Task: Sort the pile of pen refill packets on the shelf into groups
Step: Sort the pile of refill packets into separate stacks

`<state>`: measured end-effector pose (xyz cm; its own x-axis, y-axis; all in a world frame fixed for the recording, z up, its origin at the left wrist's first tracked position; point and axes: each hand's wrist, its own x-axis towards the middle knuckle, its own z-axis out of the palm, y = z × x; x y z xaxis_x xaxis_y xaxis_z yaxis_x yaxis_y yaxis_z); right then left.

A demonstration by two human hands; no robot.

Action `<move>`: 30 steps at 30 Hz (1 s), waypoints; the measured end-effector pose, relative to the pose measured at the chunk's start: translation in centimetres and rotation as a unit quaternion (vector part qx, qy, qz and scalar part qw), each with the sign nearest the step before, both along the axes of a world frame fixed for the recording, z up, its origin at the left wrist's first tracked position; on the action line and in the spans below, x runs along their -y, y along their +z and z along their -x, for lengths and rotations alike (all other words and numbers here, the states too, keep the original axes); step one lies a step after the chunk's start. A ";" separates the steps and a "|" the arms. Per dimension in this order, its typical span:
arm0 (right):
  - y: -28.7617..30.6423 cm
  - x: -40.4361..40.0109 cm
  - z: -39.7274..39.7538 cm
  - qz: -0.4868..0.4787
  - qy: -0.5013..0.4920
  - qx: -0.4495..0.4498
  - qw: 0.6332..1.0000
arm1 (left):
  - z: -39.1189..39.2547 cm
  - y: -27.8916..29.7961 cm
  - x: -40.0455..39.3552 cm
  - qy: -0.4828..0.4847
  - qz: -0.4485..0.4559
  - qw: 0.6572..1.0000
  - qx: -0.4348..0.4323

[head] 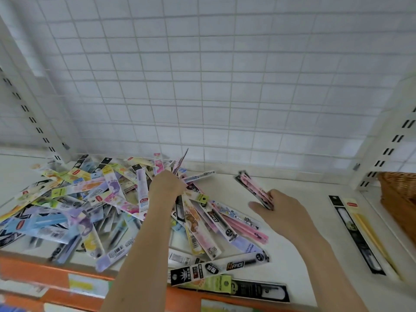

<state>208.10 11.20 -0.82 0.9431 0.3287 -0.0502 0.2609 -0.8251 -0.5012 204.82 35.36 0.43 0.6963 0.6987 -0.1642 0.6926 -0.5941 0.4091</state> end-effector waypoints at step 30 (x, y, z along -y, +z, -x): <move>-2.1 -6.8 2.5 0.035 0.072 -0.071 0.994 | 9.9 0.5 -0.7 0.042 0.179 0.956 0.228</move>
